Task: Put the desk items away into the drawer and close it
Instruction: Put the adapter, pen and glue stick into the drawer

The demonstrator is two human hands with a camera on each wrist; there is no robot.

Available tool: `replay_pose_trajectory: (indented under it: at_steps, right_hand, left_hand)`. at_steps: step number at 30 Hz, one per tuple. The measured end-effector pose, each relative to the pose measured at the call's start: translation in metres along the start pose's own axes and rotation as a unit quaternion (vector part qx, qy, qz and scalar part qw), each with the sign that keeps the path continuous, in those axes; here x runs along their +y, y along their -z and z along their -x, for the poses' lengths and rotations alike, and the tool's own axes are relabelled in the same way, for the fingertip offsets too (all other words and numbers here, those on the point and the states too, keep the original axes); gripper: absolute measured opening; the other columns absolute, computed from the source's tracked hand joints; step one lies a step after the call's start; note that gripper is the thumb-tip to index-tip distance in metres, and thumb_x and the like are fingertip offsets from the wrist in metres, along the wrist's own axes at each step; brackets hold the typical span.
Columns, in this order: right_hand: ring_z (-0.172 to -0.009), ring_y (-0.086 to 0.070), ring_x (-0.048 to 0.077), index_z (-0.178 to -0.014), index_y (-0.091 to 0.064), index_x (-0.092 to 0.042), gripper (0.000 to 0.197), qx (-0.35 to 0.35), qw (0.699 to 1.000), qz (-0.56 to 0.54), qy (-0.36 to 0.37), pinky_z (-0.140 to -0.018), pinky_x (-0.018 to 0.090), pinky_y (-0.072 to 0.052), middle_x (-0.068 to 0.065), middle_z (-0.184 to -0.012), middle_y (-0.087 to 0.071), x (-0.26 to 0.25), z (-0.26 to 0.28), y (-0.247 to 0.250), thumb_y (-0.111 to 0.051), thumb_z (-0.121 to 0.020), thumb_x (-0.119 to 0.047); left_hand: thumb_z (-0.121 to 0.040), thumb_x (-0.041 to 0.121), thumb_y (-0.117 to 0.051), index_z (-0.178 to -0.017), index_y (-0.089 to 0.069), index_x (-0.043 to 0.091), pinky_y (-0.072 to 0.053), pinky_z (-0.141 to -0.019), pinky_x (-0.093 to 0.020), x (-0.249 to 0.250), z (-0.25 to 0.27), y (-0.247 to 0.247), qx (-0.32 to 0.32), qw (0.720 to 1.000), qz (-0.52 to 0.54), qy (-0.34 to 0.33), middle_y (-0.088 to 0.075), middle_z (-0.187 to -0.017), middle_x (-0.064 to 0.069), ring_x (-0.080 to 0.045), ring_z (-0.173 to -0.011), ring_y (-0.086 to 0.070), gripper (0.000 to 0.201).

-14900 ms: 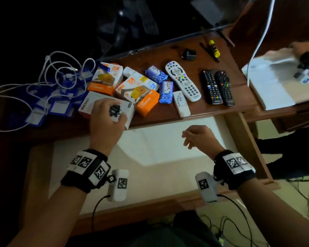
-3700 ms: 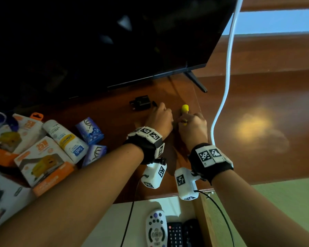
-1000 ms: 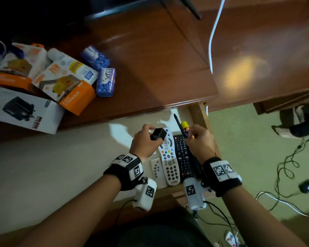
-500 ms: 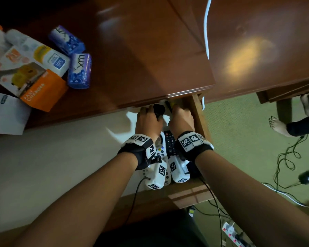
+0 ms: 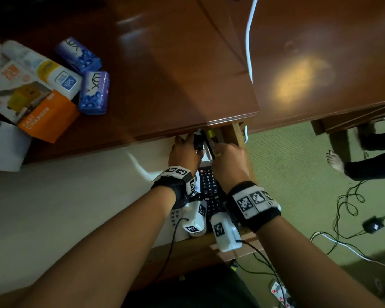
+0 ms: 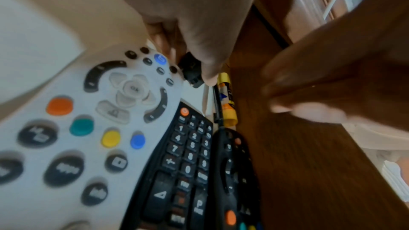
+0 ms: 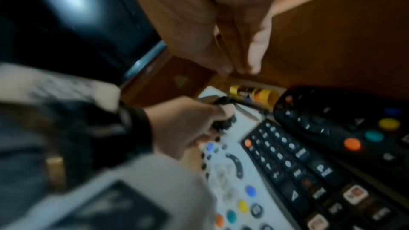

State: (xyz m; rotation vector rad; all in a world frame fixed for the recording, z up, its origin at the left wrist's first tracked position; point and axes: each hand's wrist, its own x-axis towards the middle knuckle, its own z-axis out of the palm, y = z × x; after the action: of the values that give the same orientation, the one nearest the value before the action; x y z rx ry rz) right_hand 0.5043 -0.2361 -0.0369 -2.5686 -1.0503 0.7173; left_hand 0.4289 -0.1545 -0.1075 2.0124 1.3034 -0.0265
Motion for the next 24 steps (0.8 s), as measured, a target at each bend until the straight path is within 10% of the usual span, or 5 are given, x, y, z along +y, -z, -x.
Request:
replay_pose_trajectory:
  at_steps: [4, 8, 14, 24]
  right_hand:
    - [-0.099, -0.05, 0.031, -0.108, -0.063, 0.0, 0.026, 0.161, 0.987, -0.009, -0.014, -0.089, 0.038, -0.046, 0.016, -0.105, -0.058, 0.015, 0.016, 0.023, -0.057, -0.082, -0.001]
    - [-0.115, -0.044, 0.032, -0.124, -0.051, -0.005, 0.048, 0.064, 0.993, 0.023, -0.1, -0.096, 0.04, -0.039, 0.014, -0.122, -0.05, 0.031, 0.005, 0.033, -0.065, -0.083, -0.026]
    - [-0.078, -0.053, 0.027, -0.093, -0.063, -0.006, 0.013, 0.013, 0.993, -0.022, -0.115, -0.071, 0.028, -0.039, 0.011, -0.087, -0.059, 0.041, -0.001, 0.028, -0.053, -0.087, -0.009]
    - [-0.081, -0.056, 0.029, -0.094, -0.067, -0.009, 0.014, -0.001, 0.992, -0.046, -0.116, -0.074, 0.027, -0.041, 0.007, -0.084, -0.055, 0.041, -0.001, 0.034, -0.055, -0.086, -0.011]
  left_hand:
    - [-0.086, 0.035, -0.064, -0.142, -0.037, 0.024, -0.045, -0.086, -0.043, 0.004, -0.004, 0.0, -0.023, 0.999, -0.02, -0.009, -0.05, -0.118, -0.023, -0.043, -0.104, -0.053, 0.063]
    - [-0.085, 0.042, -0.063, -0.143, -0.033, 0.027, -0.045, -0.086, -0.042, 0.011, -0.009, -0.002, -0.038, 0.998, -0.052, -0.013, -0.05, -0.122, -0.022, -0.041, -0.108, -0.053, 0.067]
    - [-0.086, 0.053, -0.056, -0.142, -0.035, 0.027, -0.045, -0.092, -0.045, 0.023, -0.015, -0.007, -0.045, 0.996, -0.078, -0.013, -0.05, -0.128, -0.021, -0.041, -0.111, -0.053, 0.066]
    - [-0.093, 0.041, -0.049, -0.15, -0.02, 0.021, -0.042, -0.088, -0.036, 0.028, -0.005, -0.012, -0.079, 0.997, -0.007, 0.008, -0.045, -0.132, -0.022, -0.039, -0.115, -0.05, 0.067]
